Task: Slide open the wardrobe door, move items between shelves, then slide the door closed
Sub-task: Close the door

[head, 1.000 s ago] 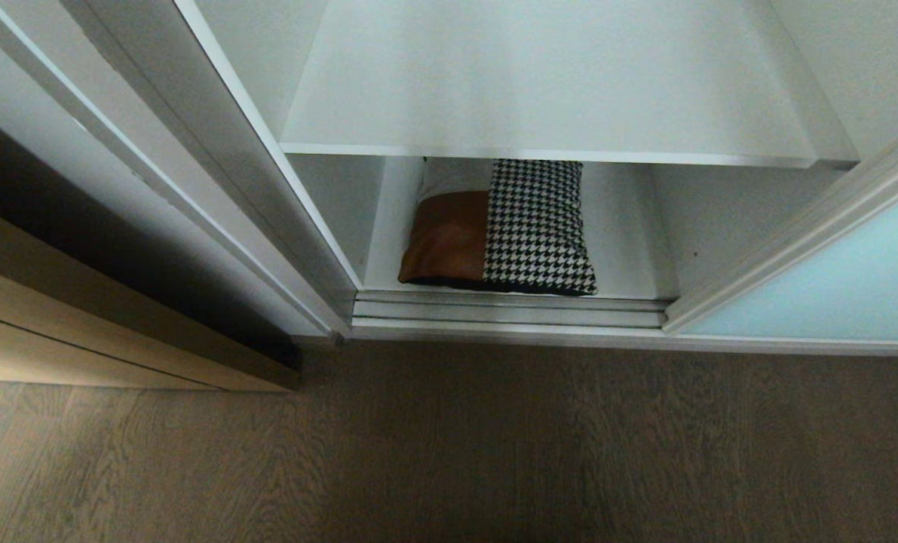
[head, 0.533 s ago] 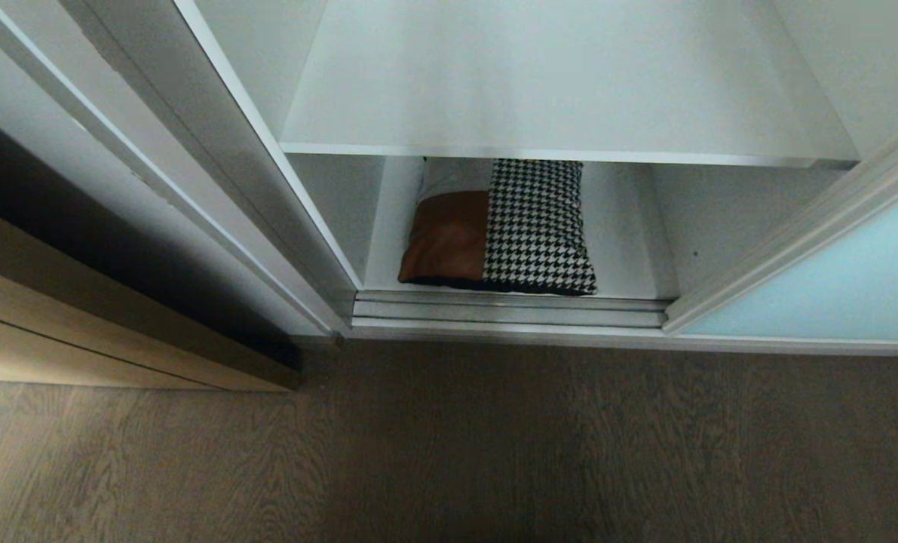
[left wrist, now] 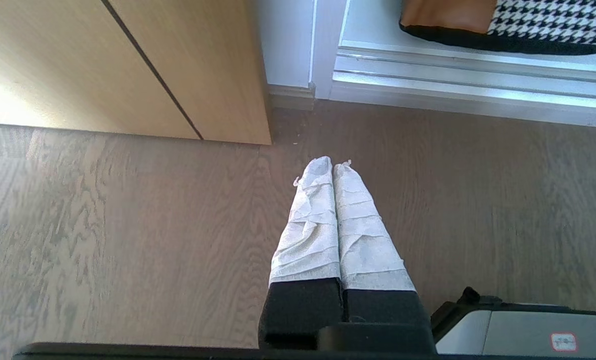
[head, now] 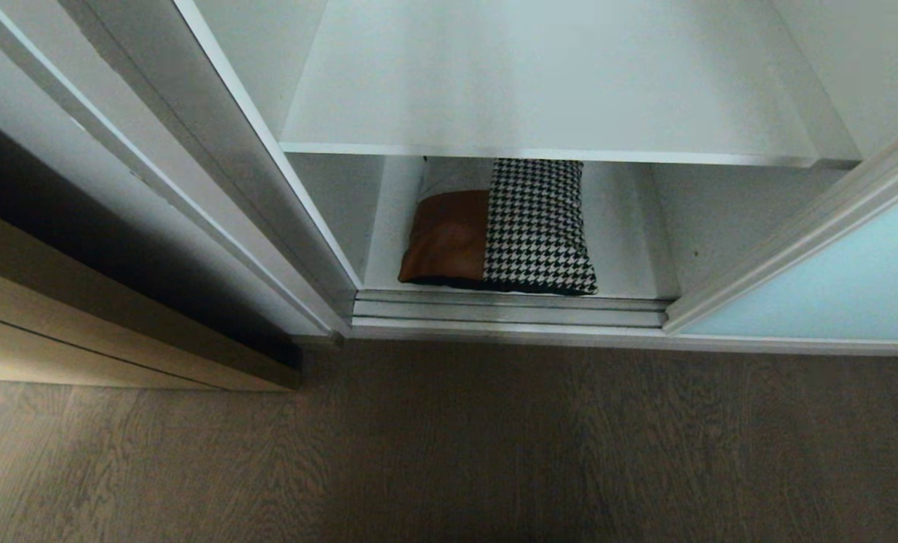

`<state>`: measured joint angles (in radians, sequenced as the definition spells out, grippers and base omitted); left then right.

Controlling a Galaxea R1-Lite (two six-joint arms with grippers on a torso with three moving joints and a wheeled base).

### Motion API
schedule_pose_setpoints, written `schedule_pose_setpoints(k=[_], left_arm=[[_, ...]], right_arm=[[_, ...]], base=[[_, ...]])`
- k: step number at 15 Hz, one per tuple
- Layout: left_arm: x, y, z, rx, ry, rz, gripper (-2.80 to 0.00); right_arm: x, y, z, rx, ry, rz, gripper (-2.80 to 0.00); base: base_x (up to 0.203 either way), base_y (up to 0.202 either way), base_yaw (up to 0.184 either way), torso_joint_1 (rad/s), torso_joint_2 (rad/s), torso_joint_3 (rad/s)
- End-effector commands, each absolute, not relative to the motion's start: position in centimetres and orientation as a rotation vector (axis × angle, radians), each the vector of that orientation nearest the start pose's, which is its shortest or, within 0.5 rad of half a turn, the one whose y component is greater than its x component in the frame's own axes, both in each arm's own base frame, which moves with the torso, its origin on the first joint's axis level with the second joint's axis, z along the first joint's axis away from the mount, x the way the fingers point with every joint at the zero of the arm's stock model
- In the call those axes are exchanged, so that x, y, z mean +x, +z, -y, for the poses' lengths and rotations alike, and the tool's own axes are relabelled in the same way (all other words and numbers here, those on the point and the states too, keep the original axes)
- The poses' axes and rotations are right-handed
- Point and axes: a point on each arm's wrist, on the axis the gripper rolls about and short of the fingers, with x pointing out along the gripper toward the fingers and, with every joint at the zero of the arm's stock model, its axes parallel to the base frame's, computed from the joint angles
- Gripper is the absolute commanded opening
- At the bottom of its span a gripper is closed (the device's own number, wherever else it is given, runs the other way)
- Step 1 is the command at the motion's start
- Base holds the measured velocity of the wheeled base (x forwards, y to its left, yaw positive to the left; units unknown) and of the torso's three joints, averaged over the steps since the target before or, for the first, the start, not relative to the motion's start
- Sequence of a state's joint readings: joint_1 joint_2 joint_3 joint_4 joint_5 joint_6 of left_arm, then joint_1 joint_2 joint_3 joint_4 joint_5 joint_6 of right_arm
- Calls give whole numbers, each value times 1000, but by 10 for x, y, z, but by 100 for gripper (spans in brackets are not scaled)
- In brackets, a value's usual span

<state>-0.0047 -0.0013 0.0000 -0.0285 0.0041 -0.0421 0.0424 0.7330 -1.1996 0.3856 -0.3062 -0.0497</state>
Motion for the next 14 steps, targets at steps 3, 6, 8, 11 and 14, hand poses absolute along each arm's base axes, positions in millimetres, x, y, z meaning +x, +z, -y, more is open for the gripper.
schedule_pose_setpoints(k=[3, 6, 8, 11, 14], left_arm=[[-23, 78, 0, -43, 1, 31, -280], [-23, 78, 0, -43, 0, 31, -280], [-23, 78, 0, -43, 1, 31, -280], [-23, 78, 0, -43, -1, 31, -280], [-23, 78, 0, -43, -1, 31, -280]], right_arm=[[24, 371, 7, -139, -310, -1, -280], [44, 380, 11, -182, -293, 20, -280], [58, 385, 18, -204, -295, 66, -280], [71, 380, 33, -260, -330, 90, -280], [77, 380, 48, -303, -286, 96, -280]], base=[[0, 0, 0, 0, 0, 0], [0, 0, 0, 0, 0, 0], [0, 0, 0, 0, 0, 0], [0, 0, 0, 0, 0, 0], [0, 0, 0, 0, 0, 0]])
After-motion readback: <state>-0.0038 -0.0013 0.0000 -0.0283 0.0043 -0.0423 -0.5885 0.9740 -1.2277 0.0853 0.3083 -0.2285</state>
